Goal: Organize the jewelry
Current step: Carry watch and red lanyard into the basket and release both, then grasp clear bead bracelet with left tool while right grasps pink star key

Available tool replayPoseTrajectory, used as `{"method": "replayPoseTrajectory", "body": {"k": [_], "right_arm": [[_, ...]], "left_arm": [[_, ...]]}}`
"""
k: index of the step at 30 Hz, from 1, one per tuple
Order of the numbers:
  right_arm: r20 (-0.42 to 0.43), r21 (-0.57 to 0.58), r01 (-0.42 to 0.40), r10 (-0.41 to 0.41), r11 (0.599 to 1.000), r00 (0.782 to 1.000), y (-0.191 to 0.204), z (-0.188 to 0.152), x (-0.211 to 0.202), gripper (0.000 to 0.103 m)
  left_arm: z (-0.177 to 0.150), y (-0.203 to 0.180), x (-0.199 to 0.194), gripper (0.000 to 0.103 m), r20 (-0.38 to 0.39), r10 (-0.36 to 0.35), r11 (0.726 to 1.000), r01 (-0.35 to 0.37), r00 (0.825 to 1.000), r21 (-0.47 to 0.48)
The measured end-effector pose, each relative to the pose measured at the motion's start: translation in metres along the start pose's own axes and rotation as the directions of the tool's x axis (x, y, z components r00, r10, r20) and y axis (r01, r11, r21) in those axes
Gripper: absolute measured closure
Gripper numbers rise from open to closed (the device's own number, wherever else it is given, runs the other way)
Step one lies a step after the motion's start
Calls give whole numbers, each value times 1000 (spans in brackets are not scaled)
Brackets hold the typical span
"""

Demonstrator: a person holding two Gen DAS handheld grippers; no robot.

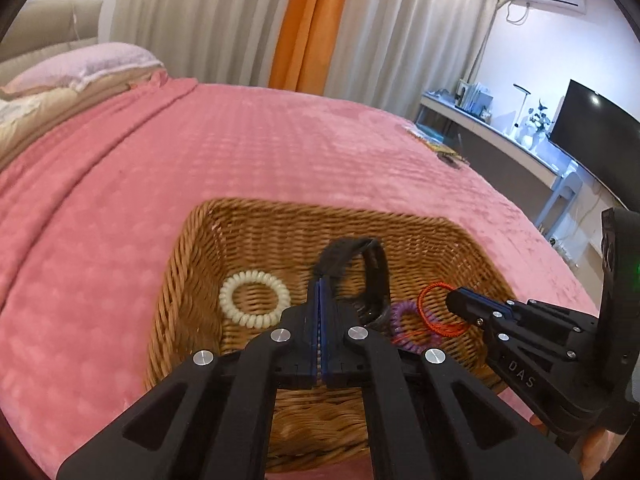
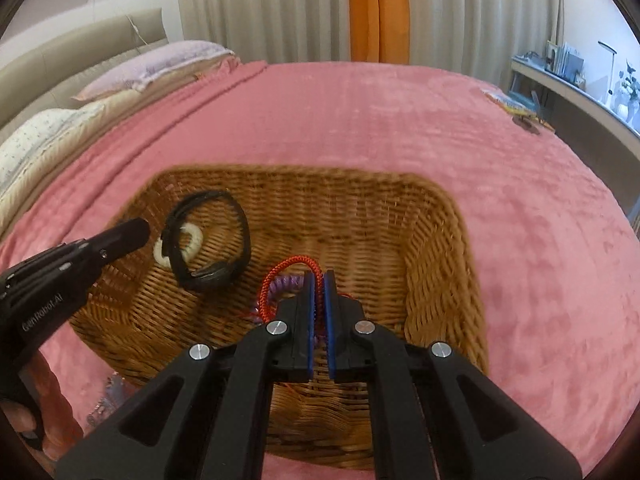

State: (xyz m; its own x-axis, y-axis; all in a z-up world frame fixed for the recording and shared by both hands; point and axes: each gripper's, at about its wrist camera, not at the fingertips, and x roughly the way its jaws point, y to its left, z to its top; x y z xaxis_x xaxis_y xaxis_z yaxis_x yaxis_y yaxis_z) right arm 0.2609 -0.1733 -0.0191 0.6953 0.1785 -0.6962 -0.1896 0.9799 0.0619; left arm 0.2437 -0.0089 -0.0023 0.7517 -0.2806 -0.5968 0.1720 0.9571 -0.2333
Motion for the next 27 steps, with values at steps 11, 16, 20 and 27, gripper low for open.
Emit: {"method": "replayPoseTrajectory", "body": {"k": [11,16,20,27], "right_arm": [[37,14,-15,15,1000,999,-3,-3,-14,93],[83,21,-32,31,999,996,-3,-2,-37,88],[140,7,-47,45,999,989,3,-3,-73,71],[237,-50,-36,47,998,970,17,-26,-150,62]], "left_arm": [[-9,-11,-19,83,37,-55,998,54,998,27],[-9,-17,-47,59,88,-95,995,93,992,21],[-12,-23,-77,57,118,-127,992,125,985,24],[-33,-34,-136,52,148,-163,986,156,975,60]]}}
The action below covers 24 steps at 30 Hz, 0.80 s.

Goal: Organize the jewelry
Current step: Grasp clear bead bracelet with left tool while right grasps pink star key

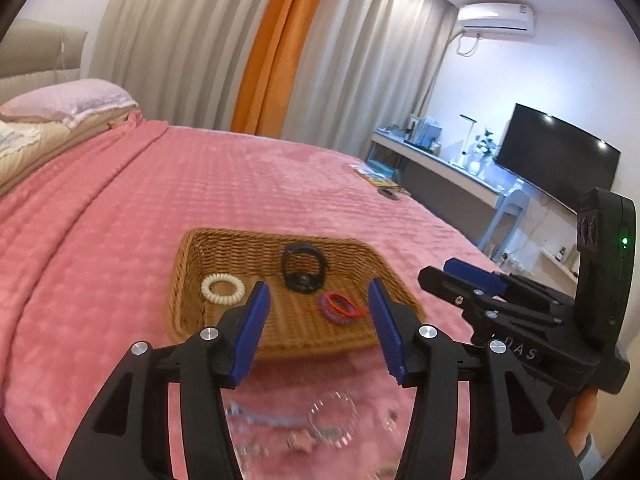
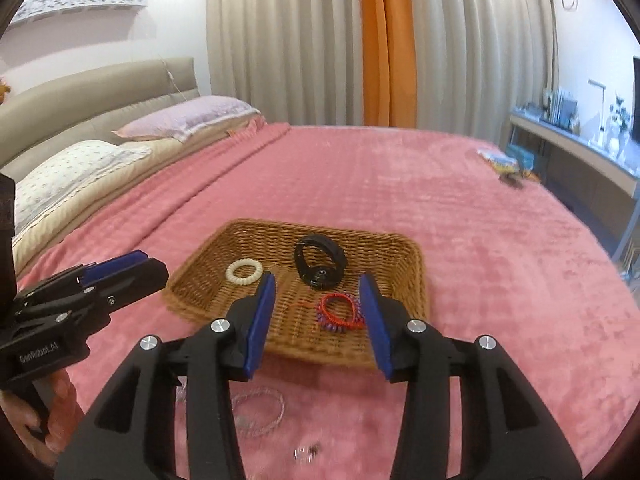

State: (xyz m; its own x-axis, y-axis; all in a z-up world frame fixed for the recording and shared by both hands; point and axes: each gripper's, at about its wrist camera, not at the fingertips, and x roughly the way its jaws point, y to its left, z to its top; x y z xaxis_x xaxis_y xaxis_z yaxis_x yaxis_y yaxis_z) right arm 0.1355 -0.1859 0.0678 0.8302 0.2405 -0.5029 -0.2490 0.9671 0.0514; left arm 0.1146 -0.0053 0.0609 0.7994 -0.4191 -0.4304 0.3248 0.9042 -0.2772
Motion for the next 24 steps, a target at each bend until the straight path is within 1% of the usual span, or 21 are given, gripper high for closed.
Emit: {"method": "replayPoseTrajectory", "body": {"k": [4,7,11,13,16,18,19,22,24], "right_arm": [[3,-6,-3,3,1000,1000,3,-20,-35,62],[-20,-8,-4,4,1000,1000,4,-40,-46,62],[-83,1,-12,12,1000,996,4,-77,-46,62],[-133,20,-37,39,999,990,1,-96,-41,62],[-174,33,-75,80,997,981,0,-118,-37,63],[-200,21,-58,61,998,978,-3,-130,-34,63],[-213,30,-61,66,998,975,-6,-134,-32,63],[-227,54,-81,92,995,969,-13,-140,-29,65],[-232,49,-90,99,995,968,-12,-141,-27,65]], "left_arm": [[-18,-7,-28,51,1,-10,1000,10,1000,0],[-34,-7,-44,51,-15,-14,1000,14,1000,-20],[-66,-11,-49,51,-79,-30,999,28,996,-32],[-81,-14,-44,51,-119,-38,999,35,992,-33],[-103,-17,-27,51,-199,-48,999,43,979,-31],[-115,-22,-12,51,-255,-52,999,49,965,-17],[-120,-24,-5,53,-279,-50,999,49,959,-10],[-132,-28,14,54,-345,-44,999,46,938,-2],[-138,-29,25,57,-392,-15,1000,21,920,11]]}}
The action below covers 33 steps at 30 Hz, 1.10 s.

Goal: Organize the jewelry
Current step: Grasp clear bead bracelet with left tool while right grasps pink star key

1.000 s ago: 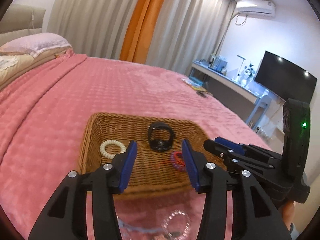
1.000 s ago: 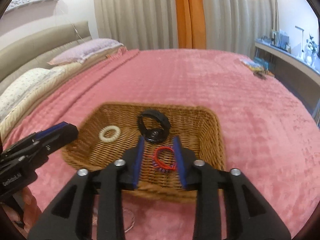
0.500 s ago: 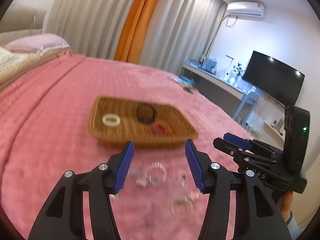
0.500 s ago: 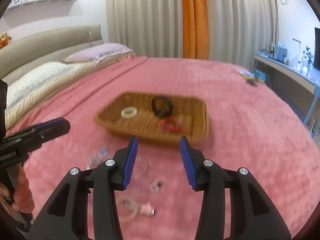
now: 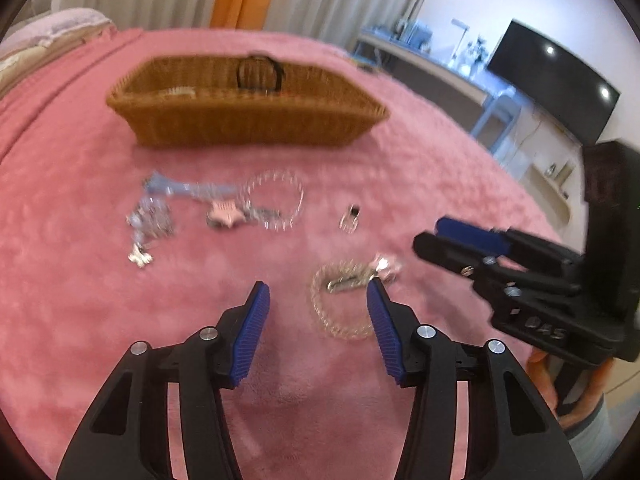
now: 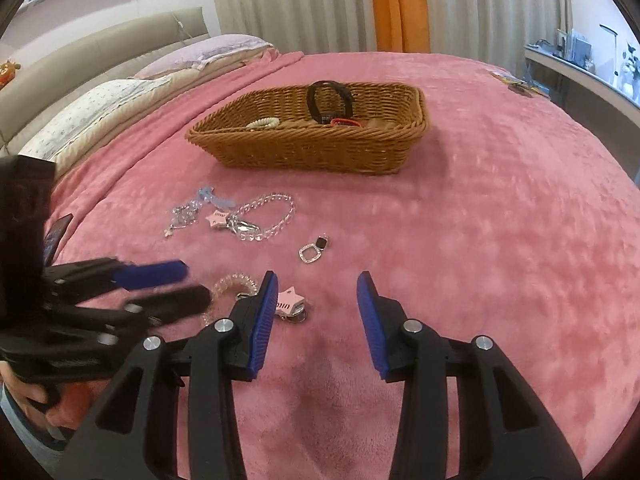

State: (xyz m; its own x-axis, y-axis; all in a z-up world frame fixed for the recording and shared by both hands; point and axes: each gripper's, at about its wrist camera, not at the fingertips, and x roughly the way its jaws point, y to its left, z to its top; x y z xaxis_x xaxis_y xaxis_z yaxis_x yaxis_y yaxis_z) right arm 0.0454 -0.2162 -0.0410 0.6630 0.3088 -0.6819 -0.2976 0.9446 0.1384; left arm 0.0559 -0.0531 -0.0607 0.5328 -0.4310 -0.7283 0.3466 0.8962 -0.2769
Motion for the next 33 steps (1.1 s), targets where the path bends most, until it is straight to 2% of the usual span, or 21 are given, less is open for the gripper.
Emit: {"method": "replayPoseTrajectory", "body": {"k": [2,6,8,10,12,13,16,24,26,28,33], "right_arm": [[-12,-15,4,-4,1000,1000,3,0,4,66],[-41,-46,24,-26,999,999,11,-3,13,66],[-51,-56,25,-28,998,998,12,-3,15,66],[-60,-56,31,-35,998,998,12,-3,18,66],[-68,-48,27,-30,998,997,11,-3,19,66],[-71,-43,27,-30,999,997,10,-3,19,66],[-83,-35,26,-29,999,996,8,-3,23,66],[-101,-54,18,-24,998,995,15,-2,26,66],[-117,-67,13,-20,998,993,21,-3,28,66],[-133,-86,-5,-6,996,991,29,-7,29,66],[-133,-142,-61,43,988,990,51,-15,18,66]], "left_arm": [[-2,1,5,62,-18,26,1000,-26,999,5],[-3,-6,8,62,-22,63,997,-62,998,47],[-4,-14,10,63,-25,106,991,-104,994,88],[-5,-22,11,73,-25,145,982,-141,989,124],[-5,-23,11,82,-25,155,979,-150,988,136],[-5,-22,11,88,-25,151,980,-146,988,132],[-5,-14,8,95,-29,120,988,-117,992,96],[-4,14,-7,95,-17,120,993,-119,993,23],[-5,27,-14,95,-11,141,990,-141,990,-10],[-6,39,-20,95,-4,151,988,-151,989,-39],[-7,65,-28,95,10,127,987,-126,992,-103]]}}
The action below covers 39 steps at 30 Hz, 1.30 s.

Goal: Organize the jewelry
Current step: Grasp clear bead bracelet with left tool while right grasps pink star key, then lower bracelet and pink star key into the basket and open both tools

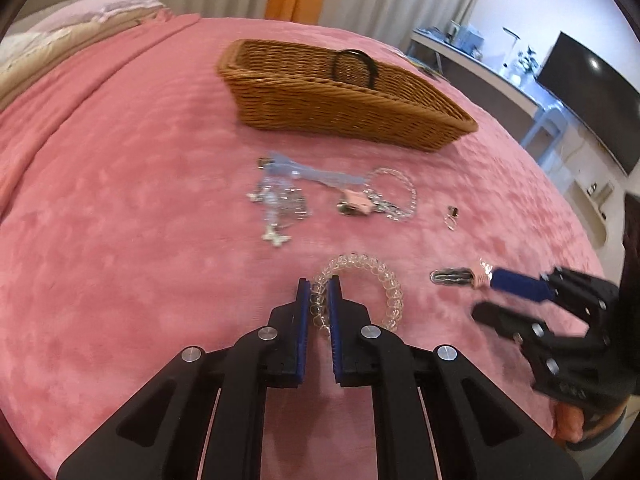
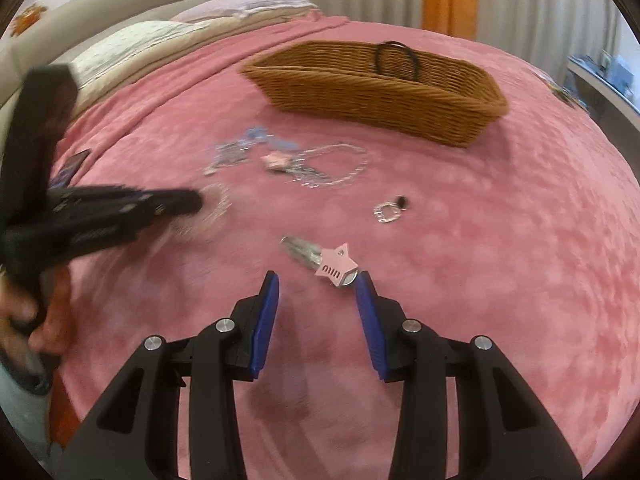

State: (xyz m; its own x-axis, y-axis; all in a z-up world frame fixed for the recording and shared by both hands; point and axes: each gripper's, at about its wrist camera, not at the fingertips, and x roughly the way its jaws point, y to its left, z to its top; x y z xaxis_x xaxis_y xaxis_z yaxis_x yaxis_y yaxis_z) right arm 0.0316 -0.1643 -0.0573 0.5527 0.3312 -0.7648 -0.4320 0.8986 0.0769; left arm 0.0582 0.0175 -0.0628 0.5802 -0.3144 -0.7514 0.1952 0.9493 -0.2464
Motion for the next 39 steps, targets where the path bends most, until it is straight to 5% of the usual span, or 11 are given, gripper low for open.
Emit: {"method": "replayPoseTrajectory", "body": {"k": [6,21,26,39], "right_arm": [[-6,18,76,-76,997,997,-10,5,3,66],[-18,-31,92,-93,995,996,1,17,29,66],[-1,-46,93,-93,995,996,6,13,23,83],[76,27,106,-108,994,991,3,16,-7,83]], "left_arm": [[-2,0,3,95,15,-12,1000,12,1000,10],[-6,-2,4,95,28,-8,1000,7,1000,29],[-6,-1,5,95,30,-16,1000,15,999,24],[-3,2,-10,96,92,-13,1000,12,996,14]]}}
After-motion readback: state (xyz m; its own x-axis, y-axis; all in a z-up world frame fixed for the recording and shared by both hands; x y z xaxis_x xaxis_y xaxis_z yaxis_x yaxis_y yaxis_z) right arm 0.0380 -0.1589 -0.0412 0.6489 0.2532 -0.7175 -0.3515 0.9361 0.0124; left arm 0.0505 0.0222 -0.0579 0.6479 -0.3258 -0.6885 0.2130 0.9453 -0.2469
